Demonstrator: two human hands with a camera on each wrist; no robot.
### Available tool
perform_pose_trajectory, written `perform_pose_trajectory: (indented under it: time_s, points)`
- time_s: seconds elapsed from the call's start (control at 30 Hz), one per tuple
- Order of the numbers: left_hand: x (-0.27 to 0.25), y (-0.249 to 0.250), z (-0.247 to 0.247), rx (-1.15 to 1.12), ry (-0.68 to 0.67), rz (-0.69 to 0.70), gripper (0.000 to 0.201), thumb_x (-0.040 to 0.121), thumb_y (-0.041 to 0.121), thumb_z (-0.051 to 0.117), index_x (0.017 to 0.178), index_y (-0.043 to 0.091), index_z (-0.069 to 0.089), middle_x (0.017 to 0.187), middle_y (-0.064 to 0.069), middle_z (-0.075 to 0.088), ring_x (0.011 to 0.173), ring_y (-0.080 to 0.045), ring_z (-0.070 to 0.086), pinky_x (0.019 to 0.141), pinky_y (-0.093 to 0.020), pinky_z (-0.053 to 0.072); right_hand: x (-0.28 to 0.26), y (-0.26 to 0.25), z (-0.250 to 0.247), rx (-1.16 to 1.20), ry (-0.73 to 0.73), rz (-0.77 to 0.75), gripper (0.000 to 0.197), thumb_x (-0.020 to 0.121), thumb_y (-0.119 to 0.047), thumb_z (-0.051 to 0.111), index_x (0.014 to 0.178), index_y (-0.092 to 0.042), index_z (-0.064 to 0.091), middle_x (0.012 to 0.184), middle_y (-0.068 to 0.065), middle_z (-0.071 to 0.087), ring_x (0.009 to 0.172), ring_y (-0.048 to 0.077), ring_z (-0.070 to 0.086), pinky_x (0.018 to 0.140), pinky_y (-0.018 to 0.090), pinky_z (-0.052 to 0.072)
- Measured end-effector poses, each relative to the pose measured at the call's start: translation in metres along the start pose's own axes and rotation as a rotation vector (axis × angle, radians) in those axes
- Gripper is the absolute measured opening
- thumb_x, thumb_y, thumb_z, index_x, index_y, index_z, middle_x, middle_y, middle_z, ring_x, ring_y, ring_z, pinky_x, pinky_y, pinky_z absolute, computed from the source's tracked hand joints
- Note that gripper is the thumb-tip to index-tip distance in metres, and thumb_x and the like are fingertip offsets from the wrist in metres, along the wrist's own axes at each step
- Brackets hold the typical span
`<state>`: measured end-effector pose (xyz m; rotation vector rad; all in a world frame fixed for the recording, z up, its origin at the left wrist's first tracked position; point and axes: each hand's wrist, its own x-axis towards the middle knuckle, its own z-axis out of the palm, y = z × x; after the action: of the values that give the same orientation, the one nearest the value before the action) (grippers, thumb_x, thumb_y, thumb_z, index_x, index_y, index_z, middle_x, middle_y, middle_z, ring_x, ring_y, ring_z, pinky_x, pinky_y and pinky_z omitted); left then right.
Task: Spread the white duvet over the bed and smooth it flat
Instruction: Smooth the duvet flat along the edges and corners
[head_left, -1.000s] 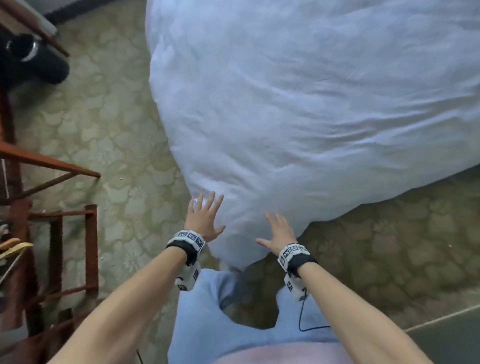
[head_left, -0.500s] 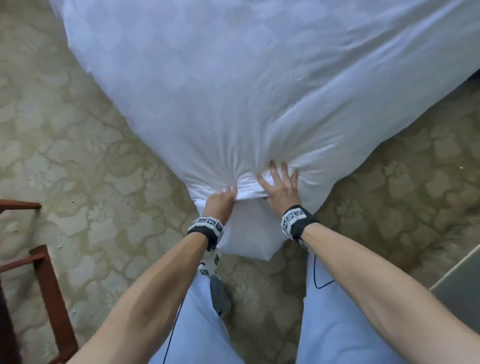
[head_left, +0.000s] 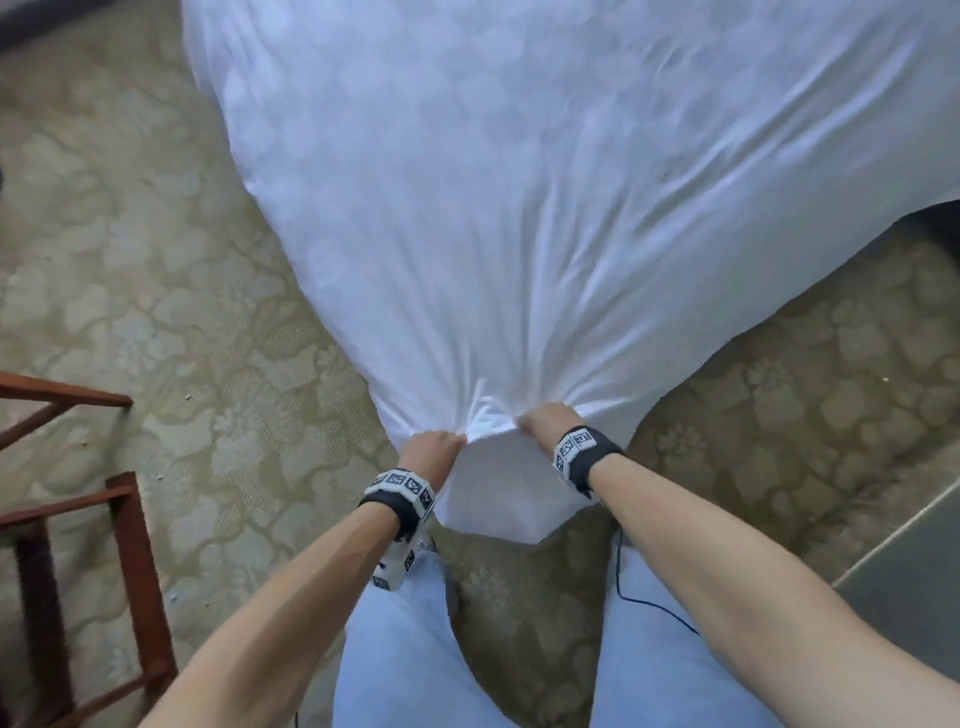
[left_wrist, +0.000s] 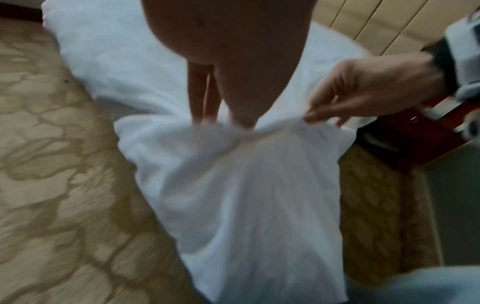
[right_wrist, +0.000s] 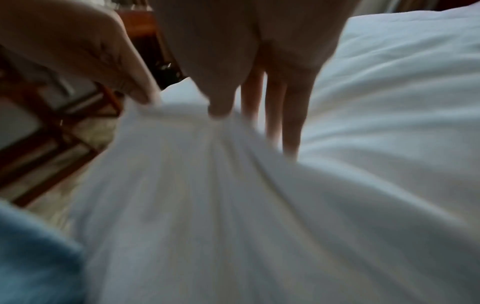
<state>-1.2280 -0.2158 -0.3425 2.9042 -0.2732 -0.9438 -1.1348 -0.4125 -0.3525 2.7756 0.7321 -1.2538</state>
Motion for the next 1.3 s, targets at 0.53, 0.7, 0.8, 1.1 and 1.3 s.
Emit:
perform_pose_trajectory:
  time_s: [0.53,0.7,0.8,1.1,1.3]
  points:
    - [-0.116,-0.205,-0.225,-0.067,0.355,-0.088,0.086,0.091,0.053,0.059,0.158,0.035,0.008,0.166,-0.001,0.017,0.149,-0.035,0.021,0.120,-0.051,0.021,-0.085,-0.173,-0.182,0.125,0.372,0.137,0.086,0.088,-0.062,0.058,0.156,-0.040,0.011,0.166,0.002,-0.013,0.153,0.034,-0.008,0.120,0.061,0.009]
    - [-0.155,-0.283,-0.322,-0.009,0.502,-0.032,0.089,0.090,0.054,0.061,0.159,0.033,0.008,0.165,-0.002,0.018,0.149,-0.035,0.022,0.120,-0.053,0.022,-0.087,-0.246,-0.302,0.275,0.587,0.061,0.097,0.086,-0.065,0.059,0.155,-0.044,-0.006,0.165,-0.001,-0.021,0.153,0.030,-0.012,0.120,0.058,0.006]
    - [-0.150,-0.342,-0.370,0.009,0.575,-0.056,0.091,0.088,0.054,0.063,0.159,0.033,0.010,0.165,-0.003,0.020,0.148,-0.037,0.024,0.119,-0.053,0.023,-0.066,-0.278,-0.360,0.337,0.652,0.054,0.099,0.084,-0.069,0.058,0.154,-0.046,-0.008,0.164,-0.003,-0.023,0.153,0.029,-0.012,0.119,0.059,0.005]
    - [-0.066,-0.516,-0.483,0.103,0.553,-0.102,0.095,0.086,0.059,0.063,0.159,0.032,0.009,0.166,-0.003,0.016,0.149,-0.035,0.020,0.120,-0.053,0.020,0.092,-0.338,-0.495,0.450,0.609,0.150,0.102,0.081,-0.072,0.059,0.154,-0.047,-0.006,0.164,-0.001,-0.025,0.152,0.031,-0.014,0.120,0.060,0.006]
    - [-0.020,-0.637,-0.560,0.119,0.532,-0.080,0.098,0.084,0.061,0.064,0.159,0.033,0.007,0.166,-0.004,0.016,0.149,-0.037,0.020,0.120,-0.054,0.020,0.170,-0.399,-0.596,0.469,0.607,0.178,0.101,0.081,-0.072,0.058,0.155,-0.045,-0.005,0.165,0.000,-0.021,0.152,0.031,-0.013,0.119,0.061,0.005]
